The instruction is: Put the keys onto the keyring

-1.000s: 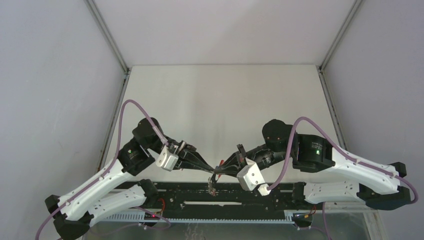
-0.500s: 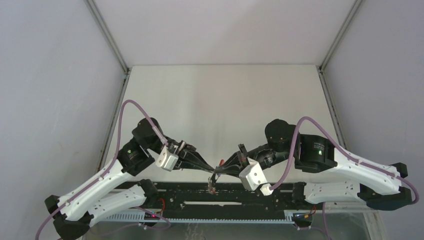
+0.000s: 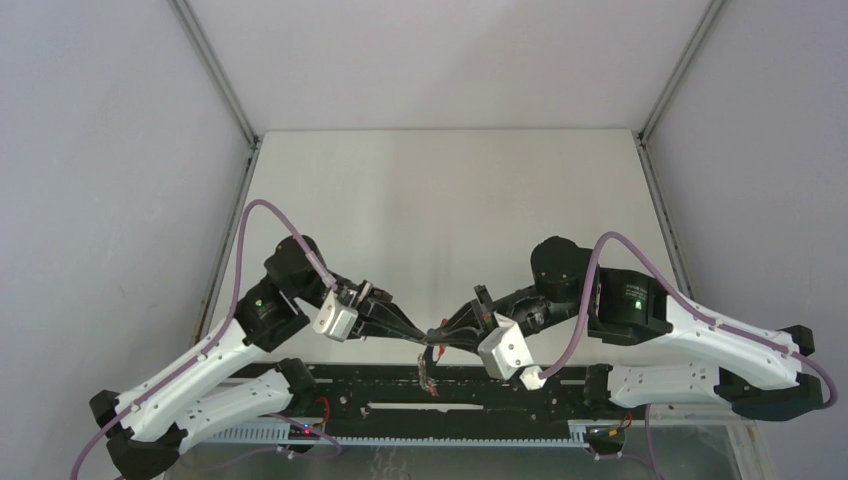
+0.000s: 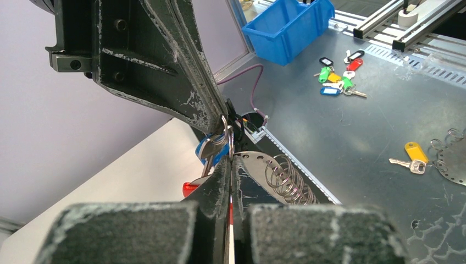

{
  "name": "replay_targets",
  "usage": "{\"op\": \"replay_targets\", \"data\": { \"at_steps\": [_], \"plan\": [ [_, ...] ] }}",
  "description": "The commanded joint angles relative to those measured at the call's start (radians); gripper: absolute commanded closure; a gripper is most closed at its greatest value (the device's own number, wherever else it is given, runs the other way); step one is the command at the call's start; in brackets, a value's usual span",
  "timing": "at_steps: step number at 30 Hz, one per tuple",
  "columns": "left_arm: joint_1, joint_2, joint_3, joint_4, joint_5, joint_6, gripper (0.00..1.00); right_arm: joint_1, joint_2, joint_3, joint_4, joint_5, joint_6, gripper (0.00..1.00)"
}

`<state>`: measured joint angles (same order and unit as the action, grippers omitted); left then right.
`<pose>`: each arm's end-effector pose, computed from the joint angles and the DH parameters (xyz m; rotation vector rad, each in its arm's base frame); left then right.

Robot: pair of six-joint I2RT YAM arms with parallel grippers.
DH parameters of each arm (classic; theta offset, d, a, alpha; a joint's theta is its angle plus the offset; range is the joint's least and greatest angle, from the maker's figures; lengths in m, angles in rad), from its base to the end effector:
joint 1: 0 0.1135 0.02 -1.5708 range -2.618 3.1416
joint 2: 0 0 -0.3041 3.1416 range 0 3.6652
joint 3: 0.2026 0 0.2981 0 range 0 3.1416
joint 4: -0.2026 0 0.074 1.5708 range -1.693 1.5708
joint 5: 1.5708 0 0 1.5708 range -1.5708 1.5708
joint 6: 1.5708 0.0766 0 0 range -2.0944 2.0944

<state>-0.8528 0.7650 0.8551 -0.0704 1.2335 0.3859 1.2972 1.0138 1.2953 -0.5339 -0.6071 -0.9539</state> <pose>0.0675 -0.1872 0.4121 1.6343 0.5513 -1.2939 0.0270 0.2580 0.4762 -1.8092 0.3802 0.7922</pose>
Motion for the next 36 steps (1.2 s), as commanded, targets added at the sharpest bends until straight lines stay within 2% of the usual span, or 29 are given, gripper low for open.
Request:
{"op": "replay_targets", "data": {
  "at_steps": [1,12,36],
  "plan": [
    [-0.005,-0.016,0.012,0.014,-0.005,0.017,1.0,-0.022,-0.013,0.024,-0.005,-0.002,0.02,1.0],
    [-0.005,-0.009,0.021,0.013,0.0,0.018,1.0,-0.036,-0.041,0.025,-0.077,-0.033,0.01,1.0],
    [-0.005,-0.008,0.021,0.01,-0.025,0.003,1.0,-0.022,-0.007,0.025,-0.04,-0.042,0.008,1.0]
  ]
}}
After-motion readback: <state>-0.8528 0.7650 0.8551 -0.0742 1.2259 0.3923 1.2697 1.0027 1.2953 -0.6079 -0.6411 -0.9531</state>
